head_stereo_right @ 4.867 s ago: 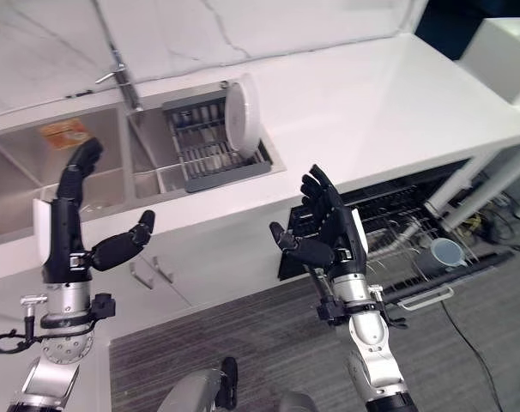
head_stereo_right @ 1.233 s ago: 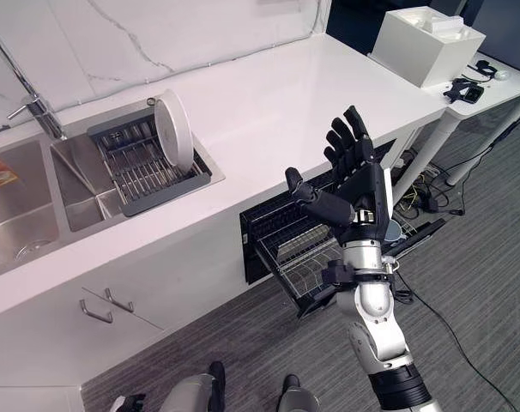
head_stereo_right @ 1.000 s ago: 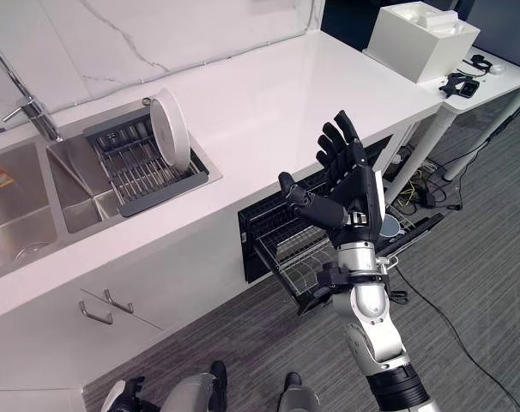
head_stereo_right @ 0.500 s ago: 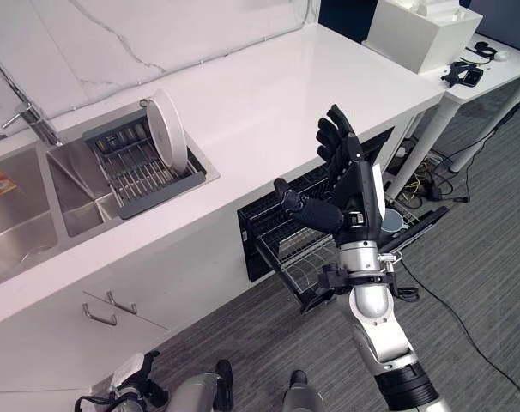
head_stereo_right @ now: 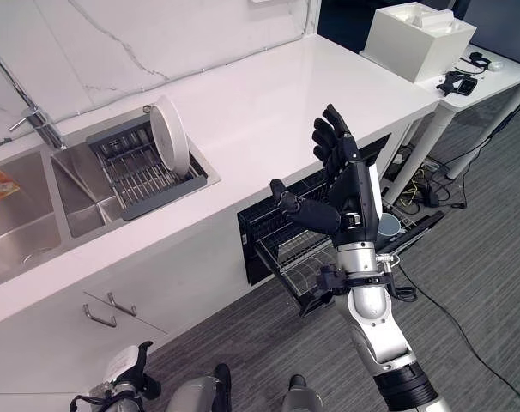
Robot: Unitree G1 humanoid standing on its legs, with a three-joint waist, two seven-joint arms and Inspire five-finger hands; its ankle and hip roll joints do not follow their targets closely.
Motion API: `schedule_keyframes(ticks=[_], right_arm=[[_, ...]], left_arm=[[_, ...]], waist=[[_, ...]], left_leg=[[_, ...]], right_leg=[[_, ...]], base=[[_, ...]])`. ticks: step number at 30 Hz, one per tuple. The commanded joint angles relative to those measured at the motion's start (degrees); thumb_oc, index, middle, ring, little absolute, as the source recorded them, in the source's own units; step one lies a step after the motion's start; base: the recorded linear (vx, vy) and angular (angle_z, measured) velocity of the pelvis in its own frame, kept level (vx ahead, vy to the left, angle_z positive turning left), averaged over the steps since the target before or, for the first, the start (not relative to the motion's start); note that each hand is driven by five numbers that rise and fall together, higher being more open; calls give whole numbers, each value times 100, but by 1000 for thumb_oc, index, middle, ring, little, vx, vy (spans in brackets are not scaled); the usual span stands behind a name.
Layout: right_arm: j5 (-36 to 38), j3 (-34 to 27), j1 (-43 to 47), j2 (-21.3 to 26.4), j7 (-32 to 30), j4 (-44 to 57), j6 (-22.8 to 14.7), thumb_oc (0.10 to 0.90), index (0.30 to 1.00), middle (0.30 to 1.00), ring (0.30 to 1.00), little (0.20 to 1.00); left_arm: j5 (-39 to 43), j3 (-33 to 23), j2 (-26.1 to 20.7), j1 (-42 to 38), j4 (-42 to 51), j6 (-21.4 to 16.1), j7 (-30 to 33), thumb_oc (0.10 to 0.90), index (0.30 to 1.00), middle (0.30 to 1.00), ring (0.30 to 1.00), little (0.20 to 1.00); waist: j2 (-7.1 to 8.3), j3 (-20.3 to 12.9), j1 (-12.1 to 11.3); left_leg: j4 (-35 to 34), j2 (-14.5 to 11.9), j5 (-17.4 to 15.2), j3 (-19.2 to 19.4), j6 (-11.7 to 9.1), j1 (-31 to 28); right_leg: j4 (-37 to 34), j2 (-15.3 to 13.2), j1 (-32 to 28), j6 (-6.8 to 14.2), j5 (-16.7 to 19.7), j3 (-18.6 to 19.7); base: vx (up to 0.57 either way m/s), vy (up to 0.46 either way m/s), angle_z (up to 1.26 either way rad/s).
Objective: Place the dishes in the dishwasher.
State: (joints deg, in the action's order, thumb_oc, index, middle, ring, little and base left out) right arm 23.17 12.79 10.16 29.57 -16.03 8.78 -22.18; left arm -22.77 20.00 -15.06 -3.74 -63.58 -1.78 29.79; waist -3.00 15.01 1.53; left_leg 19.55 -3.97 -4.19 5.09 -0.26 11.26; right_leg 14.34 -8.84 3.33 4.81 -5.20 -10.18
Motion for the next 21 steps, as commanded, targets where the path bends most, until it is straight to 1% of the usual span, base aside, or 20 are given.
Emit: schedule_keyframes(ticks=[1, 2, 4, 6, 7, 10, 12, 13, 16, 19, 20, 21], right_arm=[[23, -67, 594, 26, 23, 453, -778, 800, 900, 900, 900, 900], [-29, -71, 590, 25, -1, 441, -799, 800, 900, 900, 900, 900], [-344, -88, 591, 15, -56, 443, -680, 800, 900, 900, 900, 900], [-349, -61, 638, 37, -49, 401, -552, 800, 900, 900, 900, 900], [-364, -30, 719, 37, -89, 335, -470, 800, 900, 900, 900, 900], [-274, -26, 871, 26, -47, 164, -390, 800, 900, 900, 900, 900], [-99, -55, 948, 42, 103, 107, -210, 800, 900, 900, 900, 900], [-19, -95, 981, 65, 247, 73, -31, 800, 900, 900, 900, 900], [216, -174, 1141, 215, 479, -65, 353, 800, 900, 900, 900, 900], [653, -323, 1403, 317, 560, -229, 631, 800, 900, 900, 900, 900], [717, -344, 1450, 331, 574, -269, 671, 800, 900, 900, 900, 900], [914, -402, 1626, 351, 591, -382, 897, 800, 900, 900, 900, 900]], left_arm=[[573, -143, -441, -253, 172, -417, 508, 800, 900, 900, 900, 900], [811, -234, -412, -252, 230, -580, 484, 800, 900, 900, 900, 900], [1111, -405, -348, -248, 388, -800, 598, 800, 900, 900, 900, 900], [1346, -540, -317, -220, 540, -953, 594, 800, 900, 900, 900, 900], [1501, -678, -276, -162, 720, -1067, 530, 800, 900, 900, 900, 900], [1609, -801, -230, -75, 999, -1216, 413, 800, 900, 900, 900, 900], [1578, -814, -224, -14, 1182, -1224, 342, 800, 900, 900, 900, 900], [1555, -821, -228, 43, 1326, -1205, 272, 800, 900, 900, 900, 900], [1457, -761, -323, 197, 1657, -1130, -43, 800, 900, 900, 900, 900], [1267, -584, -438, 341, 1973, -1014, -345, 800, 900, 900, 900, 900], [1276, -550, -452, 371, 2021, -991, -370, 800, 900, 900, 900, 900], [1387, -467, -501, 451, 2169, -890, -521, 800, 900, 900, 900, 900]], waist=[[26, -398, -10], [35, -407, -32], [43, -412, -73], [58, -420, -125], [84, -423, -191], [122, -436, -307], [143, -440, -362], [156, -445, -398], [202, -441, -512], [260, -443, -614], [268, -442, -632], [288, -436, -693]], left_leg=[[-236, -107, -610, -124, -251, -141], [-236, -100, -612, -149, -252, -150], [-236, -91, -620, -193, -255, -164], [-236, -82, -623, -215, -250, -178], [-236, -85, -615, -234, -256, -180], [-236, -85, -598, -289, -267, -160], [-236, -81, -593, -309, -273, -157], [-236, -78, -589, -323, -278, -149], [-236, -63, -569, -376, -277, -130], [-236, -66, -565, -388, -281, -145], [-236, -64, -565, -394, -281, -149], [-236, -55, -567, -417, -279, -162]], right_leg=[[285, -45, -226, 194, -776, -160], [285, -44, -239, 190, -774, -175], [285, -38, -271, 179, -787, -205], [285, -35, -297, 168, -791, -229], [285, -37, -324, 162, -796, -271], [285, -43, -355, 142, -803, -353], [285, -45, -377, 133, -807, -396], [285, -44, -388, 129, -812, -423], [285, -49, -418, 106, -817, -496], [285, -65, -428, 102, -806, -575], [285, -69, -430, 101, -804, -587], [285, -83, -436, 100, -800, -618]], base=[[0, 0, 0], [15, -31, 1], [21, -34, 5], [23, -41, 11], [18, -60, 13], [14, -52, 8], [23, -36, 14], [20, -35, 14], [22, -41, 10], [40, -41, 16], [58, -33, 21], [74, -27, 18]])
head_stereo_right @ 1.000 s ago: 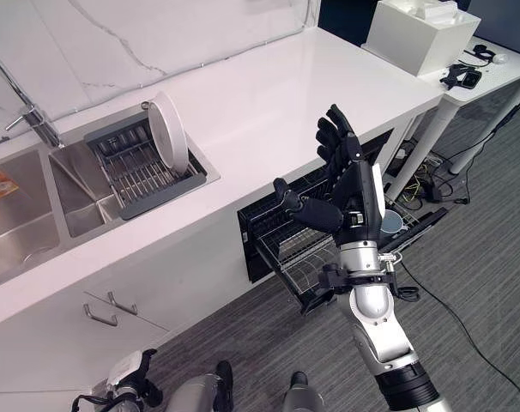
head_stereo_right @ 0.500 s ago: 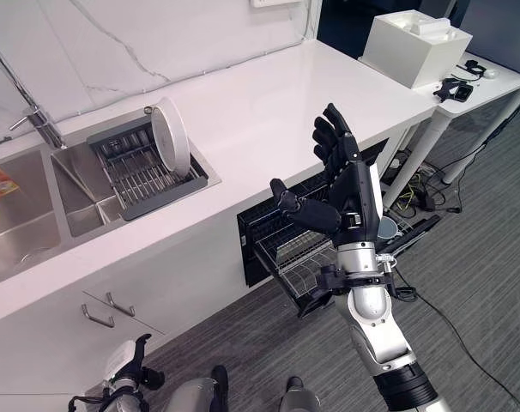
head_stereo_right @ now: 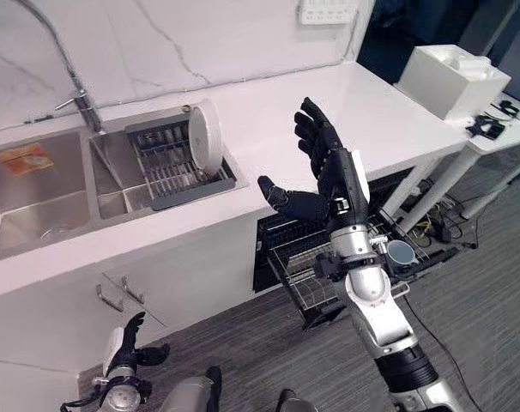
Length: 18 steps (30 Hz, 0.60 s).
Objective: Place the dishes in the dishwasher.
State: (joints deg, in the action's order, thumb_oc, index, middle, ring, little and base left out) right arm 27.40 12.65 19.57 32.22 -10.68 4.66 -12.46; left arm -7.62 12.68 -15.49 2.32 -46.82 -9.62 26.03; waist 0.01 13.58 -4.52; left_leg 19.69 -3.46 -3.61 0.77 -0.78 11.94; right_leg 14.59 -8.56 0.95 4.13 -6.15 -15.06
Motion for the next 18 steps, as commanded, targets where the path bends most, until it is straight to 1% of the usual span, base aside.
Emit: schedule_keyframes(ticks=[1, 2, 3, 4, 5, 6, 10, 12, 14, 17, 18], right_arm=[[773, -378, 837, 91, 88, -59, 168, 800, 900, 900, 900, 900], [1218, -390, 1019, 94, 167, -224, 326, 800, 900, 900, 900, 900], [1325, -406, 1077, 86, 180, -264, 387, 800, 900, 900, 900, 900], [1347, -459, 1122, 91, 208, -301, 439, 800, 900, 900, 900, 900], [1237, -576, 1243, 133, 225, -329, 563, 800, 900, 900, 900, 900], [1194, -629, 1362, 202, 124, -339, 663, 800, 900, 900, 900, 900], [1406, -719, 1806, 380, -128, -631, 804, 800, 900, 900, 900, 900], [1447, -727, 1913, 422, -150, -701, 836, 800, 900, 900, 900, 900], [1474, -758, 2262, 572, -234, -976, 943, 800, 900, 900, 900, 900], [1401, -690, 2526, 691, -358, -1306, 972, 800, 900, 900, 900, 900], [1405, -667, 2686, 741, -444, -1558, 978, 800, 900, 900, 900, 900]], left_arm=[[43, 316, -501, -98, 547, -97, -352, 800, 900, 900, 900, 900], [294, 362, -521, -39, 589, -148, -763, 800, 900, 900, 900, 900], [482, 391, -517, -6, 609, -115, -974, 800, 900, 900, 900, 900], [581, 405, -513, 51, 689, -39, -1115, 800, 900, 900, 900, 900], [881, 424, -500, 200, 802, 169, -1366, 800, 900, 900, 900, 900], [970, 403, -490, 291, 781, 255, -1548, 800, 900, 900, 900, 900], [496, 545, -629, 459, 777, 141, -1614, 800, 900, 900, 900, 900], [416, 600, -672, 477, 805, 128, -1610, 800, 900, 900, 900, 900], [87, 815, -884, 480, 972, 127, -1627, 800, 900, 900, 900, 900], [-102, 1005, -1061, 439, 1079, 127, -1608, 800, 900, 900, 900, 900], [-225, 1118, -1173, 408, 1165, 150, -1603, 800, 900, 900, 900, 900]], waist=[[4, -267, -138], [11, -275, -185], [17, -272, -208], [22, -264, -240], [40, -223, -327], [50, -231, -379], [104, -167, -503], [108, -163, -523], [104, -170, -581], [95, -186, -622], [86, -179, -657]], left_leg=[[-250, -97, -648, 5, -228, -288], [-250, -94, -609, -26, -222, -256], [-250, -92, -607, -37, -220, -259], [-250, -83, -603, -58, -215, -255], [-250, -54, -623, -98, -204, -281], [-250, -38, -585, -142, -183, -229], [-250, -20, -595, -184, -177, -278], [-250, -16, -597, -186, -176, -279], [-250, -2, -569, -229, -166, -249], [-250, 19, -574, -233, -157, -261], [-250, 16, -577, -231, -155, -283]], right_leg=[[260, -122, -240, 165, -730, -142], [260, -133, -209, 159, -701, -170], [260, -139, -207, 161, -697, -180], [260, -145, -209, 164, -696, -191], [260, -166, -244, 179, -715, -213], [260, -178, -204, 183, -681, -249], [260, -181, -244, 190, -688, -266], [260, -184, -246, 194, -691, -264], [260, -186, -221, 203, -667, -276], [260, -194, -234, 224, -658, -286], [260, -205, -262, 229, -662, -298]], base=[[78, -23, 21], [60, -13, 17], [35, -9, 23], [51, -23, 13], [41, -23, 14], [44, -24, 9], [34, -7, 20], [0, 0, 0], [11, 16, 2], [46, 30, 2], [48, 24, 3]])
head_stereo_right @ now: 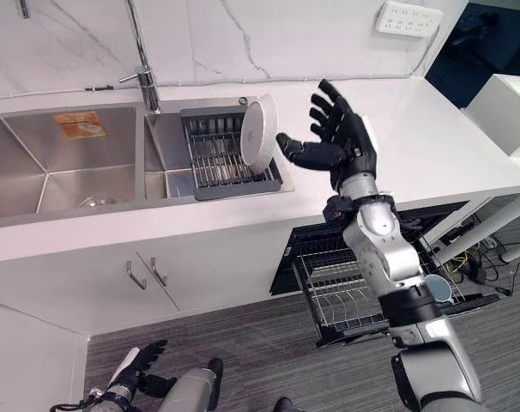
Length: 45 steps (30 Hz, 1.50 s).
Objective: Place the dishes in the dishwasher.
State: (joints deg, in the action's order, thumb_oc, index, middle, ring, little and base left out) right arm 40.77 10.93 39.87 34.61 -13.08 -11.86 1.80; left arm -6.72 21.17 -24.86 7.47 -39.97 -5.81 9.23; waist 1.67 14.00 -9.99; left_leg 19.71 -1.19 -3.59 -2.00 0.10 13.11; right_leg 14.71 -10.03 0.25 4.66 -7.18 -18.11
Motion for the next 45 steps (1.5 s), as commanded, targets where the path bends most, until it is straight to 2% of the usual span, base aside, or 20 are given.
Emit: schedule_keyframes(ticks=[1, 8, 15, 20, 22, 23, 30, 36, 41, 45], right_arm=[[87, -506, 721, 540, -217, -15, -438, 800, 900, 900, 900, 900], [44, -419, 1137, 742, -167, -891, -576, 800, 900, 900, 900, 900], [235, -254, 1606, 807, -145, -1493, -505, 800, 900, 900, 900, 900], [443, -119, 1934, 797, -71, -1995, -601, 800, 900, 900, 900, 900], [498, -96, 2014, 794, -28, -2081, -603, 800, 900, 900, 900, 900], [552, -58, 2092, 779, 13, -2178, -624, 800, 900, 900, 900, 900], [655, 43, 2293, 741, 165, -2344, -666, 800, 900, 900, 900, 900], [627, 108, 2391, 717, 174, -2333, -641, 800, 900, 900, 900, 900], [588, 111, 2385, 700, 93, -2294, -619, 800, 900, 900, 900, 900], [636, 148, 2457, 704, 51, -2257, -606, 800, 900, 900, 900, 900]], left_arm=[[-352, 312, -282, -121, 517, -221, 90, 800, 900, 900, 900, 900], [-864, 609, -564, -287, 564, -301, 213, 800, 900, 900, 900, 900], [-788, 829, -771, -403, 699, -408, 146, 800, 900, 900, 900, 900], [-785, 919, -837, -485, 610, -580, 239, 800, 900, 900, 900, 900], [-764, 934, -843, -512, 601, -545, 269, 800, 900, 900, 900, 900], [-754, 928, -863, -503, 551, -366, 366, 800, 900, 900, 900, 900], [-916, 866, -956, -476, 405, -440, 519, 800, 900, 900, 900, 900], [-746, 859, -942, -471, 358, -406, 430, 800, 900, 900, 900, 900], [-723, 791, -940, -450, 250, -424, 304, 800, 900, 900, 900, 900], [-731, 800, -973, -472, 274, -446, 327, 800, 900, 900, 900, 900]], waist=[[-87, -223, -117], [-118, -186, -189], [-204, -134, -257], [-208, -38, -329], [-221, -5, -340], [-204, 49, -379], [-146, 186, -473], [-195, 255, -482], [-151, 287, -513], [-178, 320, -514]], left_leg=[[-252, -209, -580, 46, -241, -400], [-252, -166, -608, 29, -229, -421], [-252, -97, -589, -4, -192, -391], [-252, -61, -549, -69, -166, -325], [-252, -39, -510, -113, -150, -292], [-252, -4, -534, -158, -140, -287], [-252, 67, -483, -297, -113, -190], [-252, 80, -427, -325, -94, -140], [-252, 98, -437, -325, -92, -108], [-252, 120, -382, -373, -78, -29]], right_leg=[[248, -63, -199, 180, -559, 3], [248, -106, -232, 228, -564, -17], [248, -167, -258, 269, -545, -52], [248, -166, -233, 282, -519, -22], [248, -157, -204, 277, -486, -10], [248, -147, -217, 282, -518, 27], [248, -110, -176, 272, -512, 86], [248, -109, -148, 264, -468, 59], [248, -118, -182, 288, -497, 64], [248, -109, -127, 288, -464, 86]], base=[[42, 21, 5], [30, -1, 7], [38, 12, 7], [47, -5, 10], [20, -4, 3], [69, -27, 7], [26, -23, 4], [7, 1, 0], [9, -8, 1], [-8, 1, 0]])
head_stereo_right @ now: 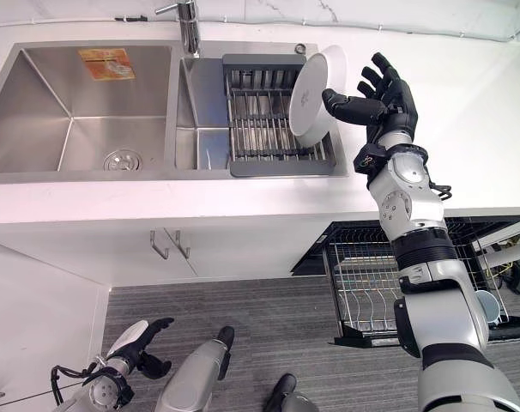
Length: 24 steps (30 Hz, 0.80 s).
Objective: Place the dishes in the dishwasher.
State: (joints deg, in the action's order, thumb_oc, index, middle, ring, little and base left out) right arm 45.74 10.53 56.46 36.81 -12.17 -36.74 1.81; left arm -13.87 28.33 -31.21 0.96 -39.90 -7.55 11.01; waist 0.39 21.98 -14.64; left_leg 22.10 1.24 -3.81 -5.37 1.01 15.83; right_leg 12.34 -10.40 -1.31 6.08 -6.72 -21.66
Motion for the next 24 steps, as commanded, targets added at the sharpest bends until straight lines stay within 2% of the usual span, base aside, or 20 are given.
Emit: schedule_keyframes(ticks=[1, 7, 15, 24], right_arm=[[109, 193, 829, 452, -44, 224, -578, 800, 900, 900, 900, 900], [-21, 200, 759, 399, -116, 221, -626, 800, 900, 900, 900, 900], [-23, 260, 904, 394, -42, 185, -546, 800, 900, 900, 900, 900], [40, 298, 939, 377, -32, 44, -523, 800, 900, 900, 900, 900]], left_arm=[[-51, 71, -342, 159, 268, -279, 119, 800, 900, 900, 900, 900], [-117, 73, -339, 202, 236, -329, 146, 800, 900, 900, 900, 900], [16, 115, -327, 166, 236, -355, -15, 800, 900, 900, 900, 900], [-62, 174, -398, 103, 419, -616, 0, 800, 900, 900, 900, 900]], waist=[[-66, -464, -55], [-30, -477, -67], [-66, -405, -71], [-83, -344, -120]], left_leg=[[-491, -111, -351, -52, -169, -280], [-491, -104, -379, -61, -174, -294], [-491, -101, -342, -76, -182, -266], [-491, -65, -320, -126, -162, -205]], right_leg=[[485, -69, 35, 142, -516, 451], [485, -57, 15, 143, -551, 495], [485, -40, 25, 114, -558, 530], [485, -61, 36, 117, -556, 510]], base=[[0, 0, 0], [33, -11, 0], [11, 17, 0], [-6, 10, 2]])
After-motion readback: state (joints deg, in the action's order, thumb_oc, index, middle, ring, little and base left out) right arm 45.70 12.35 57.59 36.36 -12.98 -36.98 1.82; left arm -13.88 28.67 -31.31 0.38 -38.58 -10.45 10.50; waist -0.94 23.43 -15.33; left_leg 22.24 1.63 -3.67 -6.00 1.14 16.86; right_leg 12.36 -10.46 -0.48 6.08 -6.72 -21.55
